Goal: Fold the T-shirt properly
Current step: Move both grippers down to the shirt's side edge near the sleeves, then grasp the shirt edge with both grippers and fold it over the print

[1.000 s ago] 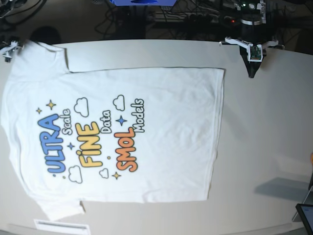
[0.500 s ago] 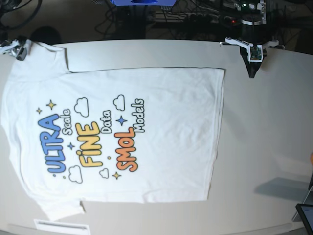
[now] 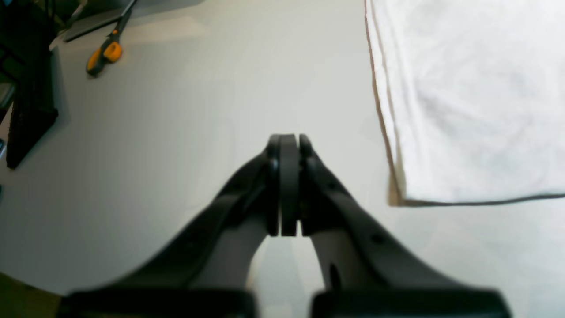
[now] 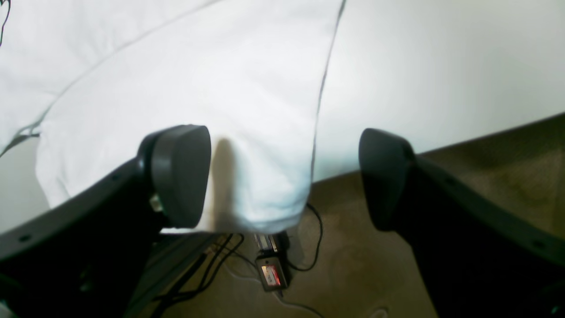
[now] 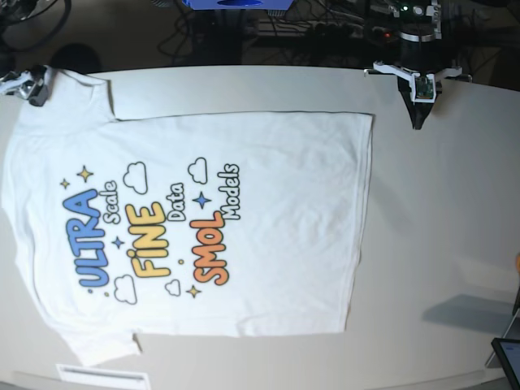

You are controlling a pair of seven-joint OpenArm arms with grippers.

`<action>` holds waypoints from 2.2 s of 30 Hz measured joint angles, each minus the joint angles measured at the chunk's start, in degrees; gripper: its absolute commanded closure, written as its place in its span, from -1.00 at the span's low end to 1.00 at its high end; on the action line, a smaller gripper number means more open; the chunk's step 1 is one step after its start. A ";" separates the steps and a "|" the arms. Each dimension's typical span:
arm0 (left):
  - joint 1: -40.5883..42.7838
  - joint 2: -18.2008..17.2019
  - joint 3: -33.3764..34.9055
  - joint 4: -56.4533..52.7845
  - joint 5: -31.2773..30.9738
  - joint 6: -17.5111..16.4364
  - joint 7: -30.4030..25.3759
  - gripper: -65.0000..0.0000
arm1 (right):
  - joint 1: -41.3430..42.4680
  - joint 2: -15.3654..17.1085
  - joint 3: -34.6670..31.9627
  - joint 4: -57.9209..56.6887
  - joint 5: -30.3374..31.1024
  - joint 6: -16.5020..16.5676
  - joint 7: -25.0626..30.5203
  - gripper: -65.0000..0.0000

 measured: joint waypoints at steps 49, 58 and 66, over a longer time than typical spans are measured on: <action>-4.87 -6.19 4.09 -2.36 -44.00 -5.20 27.82 0.02 | 0.04 -1.01 -8.11 -0.35 1.01 -0.20 1.25 0.98; -8.98 -4.74 4.04 -7.85 -44.94 -6.47 24.33 0.02 | 0.07 -0.98 -8.11 -0.35 1.01 -0.20 1.14 0.98; -11.61 -4.98 7.96 -8.15 -44.44 -5.53 24.13 0.02 | 0.07 -0.98 -8.11 -0.35 0.98 -0.22 1.16 0.98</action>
